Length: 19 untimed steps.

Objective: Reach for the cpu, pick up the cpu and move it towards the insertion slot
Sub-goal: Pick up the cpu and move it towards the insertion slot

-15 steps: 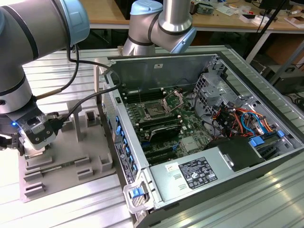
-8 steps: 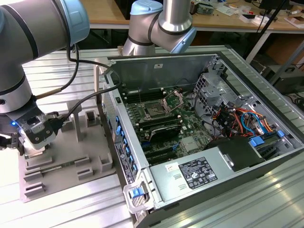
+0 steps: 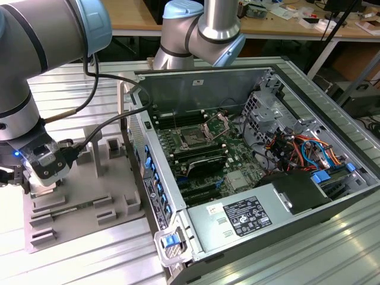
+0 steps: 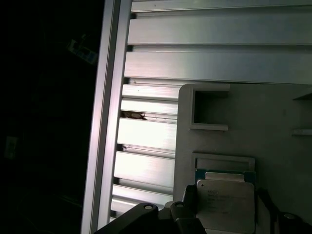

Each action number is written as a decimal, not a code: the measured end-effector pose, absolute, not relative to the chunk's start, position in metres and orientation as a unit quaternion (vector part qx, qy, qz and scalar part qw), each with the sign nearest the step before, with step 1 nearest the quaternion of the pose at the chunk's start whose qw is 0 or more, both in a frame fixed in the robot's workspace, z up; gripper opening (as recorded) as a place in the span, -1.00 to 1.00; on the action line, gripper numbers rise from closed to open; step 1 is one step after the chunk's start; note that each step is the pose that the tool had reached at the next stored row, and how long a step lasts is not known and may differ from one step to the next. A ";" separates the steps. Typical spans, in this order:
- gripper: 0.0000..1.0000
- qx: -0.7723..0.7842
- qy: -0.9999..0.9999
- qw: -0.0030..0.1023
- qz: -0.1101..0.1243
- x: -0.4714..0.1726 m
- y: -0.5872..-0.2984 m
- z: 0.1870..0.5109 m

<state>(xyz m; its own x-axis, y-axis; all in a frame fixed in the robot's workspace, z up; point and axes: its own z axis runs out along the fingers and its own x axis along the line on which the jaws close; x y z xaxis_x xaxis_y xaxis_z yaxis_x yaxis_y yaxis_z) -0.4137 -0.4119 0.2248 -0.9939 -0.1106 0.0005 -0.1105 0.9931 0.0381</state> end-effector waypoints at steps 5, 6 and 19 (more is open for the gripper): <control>0.09 0.055 -0.998 0.001 -0.019 -0.414 -0.412 0.226; 0.09 0.055 -0.998 0.001 -0.019 -0.414 -0.412 0.226; 0.09 0.055 -0.998 0.001 -0.019 -0.414 -0.412 0.229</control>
